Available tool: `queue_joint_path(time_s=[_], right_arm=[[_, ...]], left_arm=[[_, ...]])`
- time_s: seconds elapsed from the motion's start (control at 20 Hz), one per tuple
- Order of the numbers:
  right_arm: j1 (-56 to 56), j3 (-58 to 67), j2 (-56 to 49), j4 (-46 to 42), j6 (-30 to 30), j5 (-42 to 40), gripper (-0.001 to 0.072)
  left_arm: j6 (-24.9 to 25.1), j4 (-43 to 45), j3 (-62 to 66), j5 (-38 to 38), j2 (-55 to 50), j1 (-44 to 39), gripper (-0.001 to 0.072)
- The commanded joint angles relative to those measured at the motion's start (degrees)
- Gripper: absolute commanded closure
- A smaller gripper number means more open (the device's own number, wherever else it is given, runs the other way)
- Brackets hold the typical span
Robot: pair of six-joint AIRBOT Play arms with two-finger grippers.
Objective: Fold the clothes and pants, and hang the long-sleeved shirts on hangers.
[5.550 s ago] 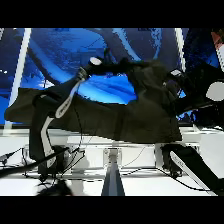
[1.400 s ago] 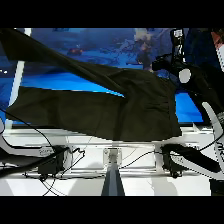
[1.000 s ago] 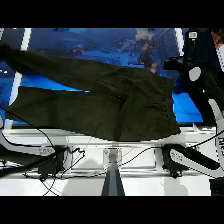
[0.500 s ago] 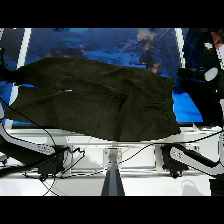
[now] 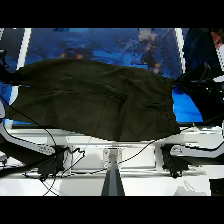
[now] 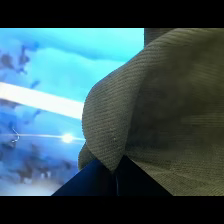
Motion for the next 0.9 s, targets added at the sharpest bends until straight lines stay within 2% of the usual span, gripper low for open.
queue_joint_path(time_s=[0.0, 0.2, 0.3, 0.35, 0.4, 0.55, 0.6, 0.75, 0.85], right_arm=[[-0.7, 0.0, -5.1, 12.3, -2.9, -2.7, 0.0140], [-0.3, 0.0, -5.3, 14.9, -6.8, -5.5, 0.0161], [1.4, 0.0, -5.3, 14.9, -8.1, -6.4, 0.0266], [2.5, 0.0, -5.3, 14.9, -8.1, -7.5, 0.0267], [3.7, 0.0, -5.3, 14.9, -8.2, -9.2, 0.0306], [7.3, 0.8, -5.3, 14.9, -8.1, -15.4, 0.0554], [8.3, 1.9, -5.3, 14.8, -8.2, -16.7, 0.0670], [9.7, 7.9, -5.3, 14.5, -8.2, -21.8, 0.0678], [9.9, 12.6, -5.3, 14.5, -8.1, -25.4, 0.0678]], left_arm=[[0.0, 0.2, 0.0, -0.1, 0.0, -0.4, 0.0690], [0.0, 0.3, 0.0, -0.1, 0.0, -0.5, 0.0690], [0.0, 0.2, 0.0, -0.1, 0.0, -0.7, 0.0690], [0.0, 0.2, 0.0, -0.1, -0.1, -0.8, 0.0690], [0.0, 0.3, 0.0, -0.1, -0.1, -0.9, 0.0690], [0.0, 0.3, 0.0, -0.1, -0.1, -1.0, 0.0690], [0.0, 0.3, 0.0, -0.1, -0.1, -1.0, 0.0689], [0.0, 0.2, 0.7, 1.1, 0.0, -1.0, 0.0689], [-2.9, 0.2, 3.4, 3.1, 0.0, -1.0, 0.0688]])
